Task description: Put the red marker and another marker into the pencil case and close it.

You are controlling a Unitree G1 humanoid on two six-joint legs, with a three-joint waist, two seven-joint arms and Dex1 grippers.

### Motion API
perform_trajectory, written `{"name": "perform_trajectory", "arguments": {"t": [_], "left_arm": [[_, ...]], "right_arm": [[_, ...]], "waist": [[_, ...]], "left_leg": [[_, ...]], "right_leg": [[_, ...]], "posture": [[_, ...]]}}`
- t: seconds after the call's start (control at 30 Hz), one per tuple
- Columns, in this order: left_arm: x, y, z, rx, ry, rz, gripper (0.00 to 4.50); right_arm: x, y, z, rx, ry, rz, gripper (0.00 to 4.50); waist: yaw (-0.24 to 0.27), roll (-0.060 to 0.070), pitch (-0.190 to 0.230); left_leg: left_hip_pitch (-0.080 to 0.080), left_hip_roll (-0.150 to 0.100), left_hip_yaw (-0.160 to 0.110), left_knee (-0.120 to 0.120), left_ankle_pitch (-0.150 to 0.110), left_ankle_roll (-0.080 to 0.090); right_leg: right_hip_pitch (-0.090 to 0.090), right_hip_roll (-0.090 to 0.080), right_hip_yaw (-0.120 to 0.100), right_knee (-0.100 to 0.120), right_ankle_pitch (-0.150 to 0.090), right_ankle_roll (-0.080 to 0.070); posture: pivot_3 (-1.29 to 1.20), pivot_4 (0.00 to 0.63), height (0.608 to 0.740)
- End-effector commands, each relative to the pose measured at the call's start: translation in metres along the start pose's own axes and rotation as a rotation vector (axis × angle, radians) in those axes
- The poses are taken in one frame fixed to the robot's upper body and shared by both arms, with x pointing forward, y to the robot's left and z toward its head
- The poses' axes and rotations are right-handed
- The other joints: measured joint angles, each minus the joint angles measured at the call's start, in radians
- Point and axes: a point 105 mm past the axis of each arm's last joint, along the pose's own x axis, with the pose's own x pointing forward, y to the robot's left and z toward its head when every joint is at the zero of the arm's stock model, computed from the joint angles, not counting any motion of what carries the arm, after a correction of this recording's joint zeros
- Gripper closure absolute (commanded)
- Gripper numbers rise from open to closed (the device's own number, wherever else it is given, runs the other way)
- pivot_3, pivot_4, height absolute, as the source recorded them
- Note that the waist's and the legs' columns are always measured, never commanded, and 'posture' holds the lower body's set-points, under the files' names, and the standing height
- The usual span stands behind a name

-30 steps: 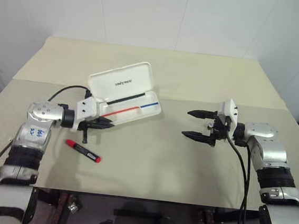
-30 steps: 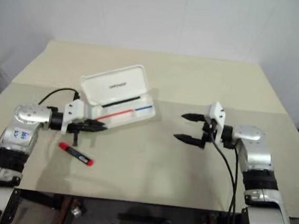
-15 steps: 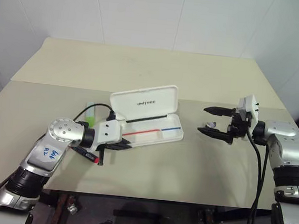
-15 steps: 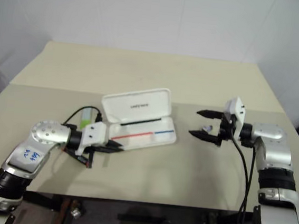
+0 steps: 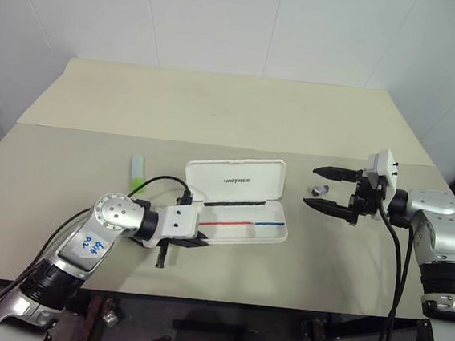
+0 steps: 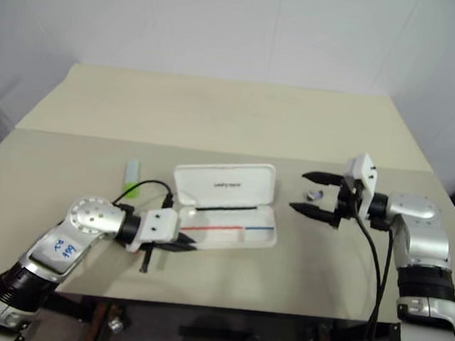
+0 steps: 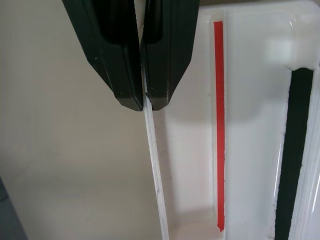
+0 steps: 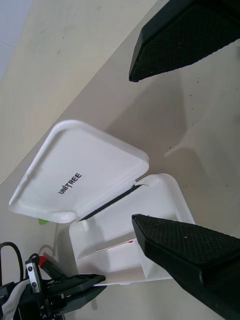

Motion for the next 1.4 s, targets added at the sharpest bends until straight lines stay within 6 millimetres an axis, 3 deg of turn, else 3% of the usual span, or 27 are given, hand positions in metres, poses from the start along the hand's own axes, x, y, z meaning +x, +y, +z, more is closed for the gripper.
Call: {"name": "perform_trajectory", "arguments": {"t": [0.03, 0.33, 0.37, 0.43, 0.8, 1.4], "left_arm": [[-0.001, 0.004, 0.006, 0.068, 0.004, 0.003, 4.48], [0.008, -0.001, 0.009, 0.069, -0.012, -0.016, 4.48], [0.008, -0.001, 0.009, 0.069, -0.01, -0.019, 3.96], [0.009, 0.0, 0.008, 0.069, -0.008, -0.019, 3.5], [0.009, 0.003, 0.011, 0.085, -0.012, -0.024, 0.03], [0.014, -0.008, 0.029, 0.089, -0.071, -0.018, 0.03]], "right_arm": [[-0.005, -0.001, 0.012, -0.037, -0.027, -0.022, 0.0], [-0.005, 0.003, 0.01, -0.024, -0.032, -0.028, 0.0], [-0.005, 0.005, 0.009, -0.022, -0.034, -0.027, 0.0], [-0.005, 0.007, 0.008, -0.021, -0.04, -0.025, 0.0], [-0.014, 0.03, -0.002, -0.022, 0.004, 0.07, 0.0], [-0.006, 0.03, -0.001, -0.019, -0.017, 0.072, 0.0]], "waist": [[0.0, 0.0, 0.0], [0.0, 0.0, 0.0], [0.0, 0.0, 0.0], [0.001, 0.0, 0.0], [0.001, 0.0, 0.0], [0.001, 0.0, 0.0]], "left_leg": [[0.0, 0.0, 0.0, 0.0, 0.0, 0.0], [0.0, 0.0, 0.0, 0.0, 0.0, 0.0], [0.0, 0.0, 0.0, 0.0, 0.0, 0.0], [0.0, 0.0, 0.0, 0.0, 0.0, 0.0], [0.0, 0.0, 0.0, 0.0, 0.0, 0.0], [0.0, 0.0, 0.0, 0.0, 0.0, 0.0]], "right_leg": [[0.0, 0.0, 0.0, 0.0, 0.0, 0.0], [0.0, 0.0, 0.0, 0.0, 0.0, 0.0], [0.0, 0.0, 0.0, 0.0, 0.0, 0.0], [0.0, 0.0, 0.0, 0.0, 0.0, 0.0], [0.0, 0.0, 0.001, 0.0, 0.0, 0.0], [0.0, 0.0, 0.001, 0.0, 0.0, 0.0]], "posture": [[0.0, 0.15, 0.74], [0.0, 0.15, 0.74], [0.0, 0.15, 0.74], [0.0, 0.15, 0.74], [0.0, 0.15, 0.74], [0.0, 0.15, 0.74]]}}
